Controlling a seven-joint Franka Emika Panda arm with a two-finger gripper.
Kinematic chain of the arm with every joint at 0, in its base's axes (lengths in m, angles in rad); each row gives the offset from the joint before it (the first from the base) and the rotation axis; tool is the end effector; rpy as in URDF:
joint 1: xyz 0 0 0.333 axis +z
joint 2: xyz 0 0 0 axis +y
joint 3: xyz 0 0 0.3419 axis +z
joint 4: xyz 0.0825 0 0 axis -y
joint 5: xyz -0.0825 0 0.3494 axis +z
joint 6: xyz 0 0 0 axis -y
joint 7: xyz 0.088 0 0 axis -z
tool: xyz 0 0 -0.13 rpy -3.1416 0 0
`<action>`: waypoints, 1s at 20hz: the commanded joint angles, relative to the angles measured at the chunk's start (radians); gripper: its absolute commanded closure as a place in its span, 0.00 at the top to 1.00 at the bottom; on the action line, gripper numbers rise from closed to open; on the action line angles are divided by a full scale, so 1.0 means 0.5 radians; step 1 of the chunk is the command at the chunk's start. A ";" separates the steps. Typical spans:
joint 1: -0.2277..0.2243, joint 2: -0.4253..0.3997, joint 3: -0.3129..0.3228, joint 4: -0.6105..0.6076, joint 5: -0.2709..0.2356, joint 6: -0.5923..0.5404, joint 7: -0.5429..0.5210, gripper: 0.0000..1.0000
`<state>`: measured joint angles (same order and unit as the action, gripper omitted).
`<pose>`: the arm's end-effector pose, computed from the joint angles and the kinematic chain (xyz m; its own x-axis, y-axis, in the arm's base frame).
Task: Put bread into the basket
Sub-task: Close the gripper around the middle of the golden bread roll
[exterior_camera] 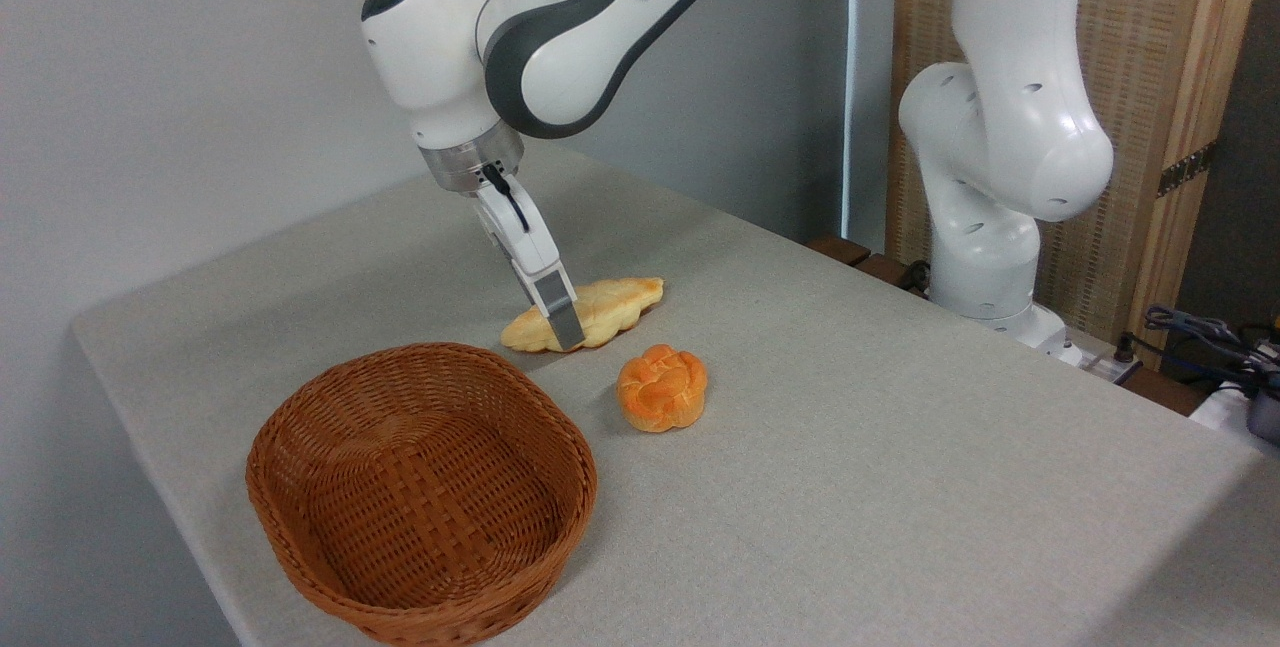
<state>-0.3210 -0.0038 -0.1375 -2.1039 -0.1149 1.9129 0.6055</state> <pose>0.4320 -0.2252 0.4264 0.5169 -0.8504 -0.0986 -0.8295 -0.5260 0.1880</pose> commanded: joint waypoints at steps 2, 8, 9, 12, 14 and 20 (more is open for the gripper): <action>-0.021 -0.020 0.014 -0.029 0.027 0.009 -0.018 0.65; -0.021 -0.038 0.011 -0.020 0.116 -0.083 -0.030 0.48; -0.021 -0.038 0.014 -0.020 0.116 -0.089 -0.030 0.48; -0.021 -0.038 0.011 -0.020 0.119 -0.092 -0.030 0.48; -0.021 -0.038 0.011 -0.017 0.119 -0.092 -0.030 0.49; -0.018 -0.112 0.014 0.023 0.116 -0.123 -0.033 0.48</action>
<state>-0.3224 -0.0157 -0.1376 -2.1039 -0.0710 1.8878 0.6055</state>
